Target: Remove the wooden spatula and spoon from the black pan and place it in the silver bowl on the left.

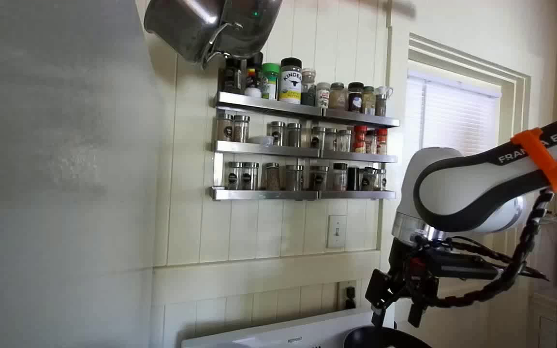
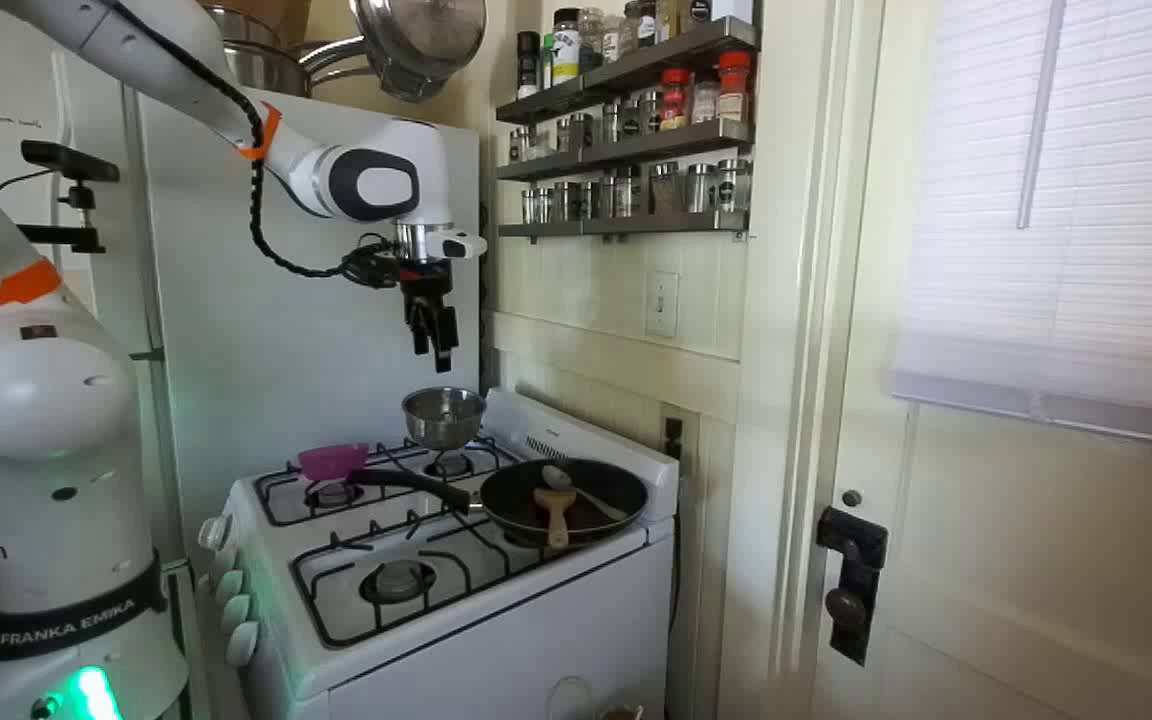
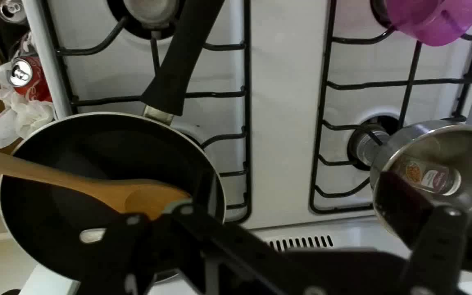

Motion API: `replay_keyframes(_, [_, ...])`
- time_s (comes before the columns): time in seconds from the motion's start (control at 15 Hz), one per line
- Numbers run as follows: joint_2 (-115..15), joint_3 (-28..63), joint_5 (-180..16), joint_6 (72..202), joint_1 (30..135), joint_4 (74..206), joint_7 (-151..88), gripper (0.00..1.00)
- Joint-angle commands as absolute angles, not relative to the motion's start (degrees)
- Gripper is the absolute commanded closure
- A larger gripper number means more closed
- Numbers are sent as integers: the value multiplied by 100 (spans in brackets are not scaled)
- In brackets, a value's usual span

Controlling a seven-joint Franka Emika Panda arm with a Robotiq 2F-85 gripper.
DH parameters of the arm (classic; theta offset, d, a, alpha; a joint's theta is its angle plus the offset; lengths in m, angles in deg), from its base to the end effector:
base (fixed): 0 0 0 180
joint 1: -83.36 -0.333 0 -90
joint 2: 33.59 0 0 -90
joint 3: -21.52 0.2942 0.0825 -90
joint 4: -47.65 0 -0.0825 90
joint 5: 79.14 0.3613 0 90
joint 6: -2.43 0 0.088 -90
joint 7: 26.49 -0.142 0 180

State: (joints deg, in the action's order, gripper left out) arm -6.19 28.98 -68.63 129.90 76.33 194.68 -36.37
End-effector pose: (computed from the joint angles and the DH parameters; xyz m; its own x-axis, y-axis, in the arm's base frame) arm 0.3852 0.1086 0.3953 0.9930 -0.0384 0.1116 -0.0249 -0.9924 -0.1201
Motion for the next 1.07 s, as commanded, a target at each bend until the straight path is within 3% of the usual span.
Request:
replay_keyframes(0.0, [-618,2896,-6866,12975,7633,19459,-3637,0])
replay_keyframes(0.53, [-618,2897,-6866,12975,7633,19459,-3637,0])
replay_keyframes(1.0, [-1220,1698,-7164,12848,7776,19338,-865,0])
